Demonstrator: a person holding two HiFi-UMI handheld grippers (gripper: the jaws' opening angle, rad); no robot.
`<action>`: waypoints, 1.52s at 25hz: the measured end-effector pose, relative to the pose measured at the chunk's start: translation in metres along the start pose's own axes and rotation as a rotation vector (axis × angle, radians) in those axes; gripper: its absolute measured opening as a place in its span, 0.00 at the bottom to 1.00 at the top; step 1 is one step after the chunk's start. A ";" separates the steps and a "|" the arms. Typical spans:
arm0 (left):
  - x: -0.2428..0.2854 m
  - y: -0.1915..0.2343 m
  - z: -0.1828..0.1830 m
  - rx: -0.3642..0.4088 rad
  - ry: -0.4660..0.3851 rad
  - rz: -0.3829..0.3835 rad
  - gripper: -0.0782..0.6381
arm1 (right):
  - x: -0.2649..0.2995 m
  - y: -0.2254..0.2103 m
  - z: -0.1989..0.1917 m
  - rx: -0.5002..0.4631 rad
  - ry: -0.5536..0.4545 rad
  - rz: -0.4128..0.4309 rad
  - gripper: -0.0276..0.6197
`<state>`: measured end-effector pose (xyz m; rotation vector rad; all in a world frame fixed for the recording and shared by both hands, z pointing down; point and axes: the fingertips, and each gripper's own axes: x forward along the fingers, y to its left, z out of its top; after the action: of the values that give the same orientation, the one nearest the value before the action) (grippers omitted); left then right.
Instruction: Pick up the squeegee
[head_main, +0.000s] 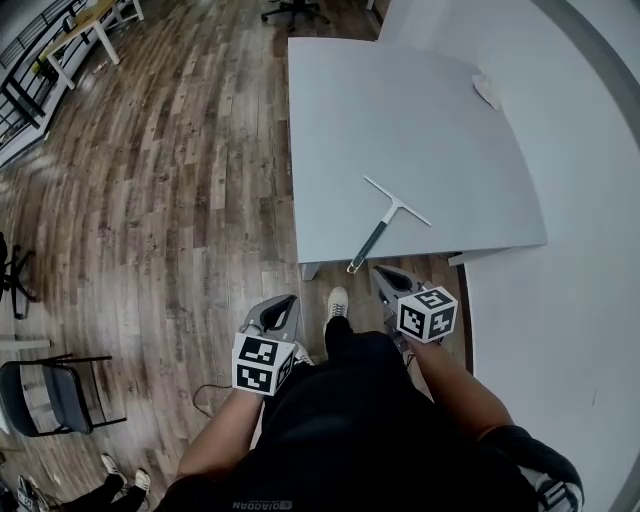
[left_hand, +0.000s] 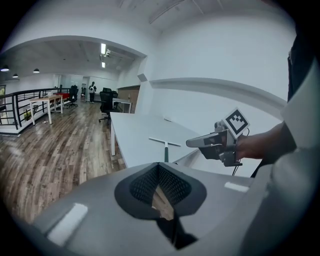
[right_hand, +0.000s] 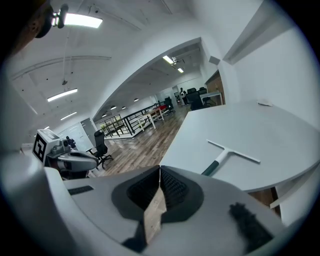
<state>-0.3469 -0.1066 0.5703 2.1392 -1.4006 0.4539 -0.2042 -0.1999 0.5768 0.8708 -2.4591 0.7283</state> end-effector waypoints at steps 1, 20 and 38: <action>0.008 0.002 0.001 0.001 0.006 0.006 0.12 | 0.005 -0.008 0.000 0.013 0.006 0.004 0.05; 0.114 0.017 0.040 0.017 0.133 0.021 0.12 | 0.090 -0.187 -0.022 0.542 0.113 -0.173 0.29; 0.116 0.041 0.041 -0.046 0.141 0.107 0.12 | 0.144 -0.207 -0.025 0.516 0.227 -0.190 0.30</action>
<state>-0.3381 -0.2290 0.6113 1.9623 -1.4354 0.5953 -0.1623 -0.3867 0.7430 1.1125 -1.9815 1.3392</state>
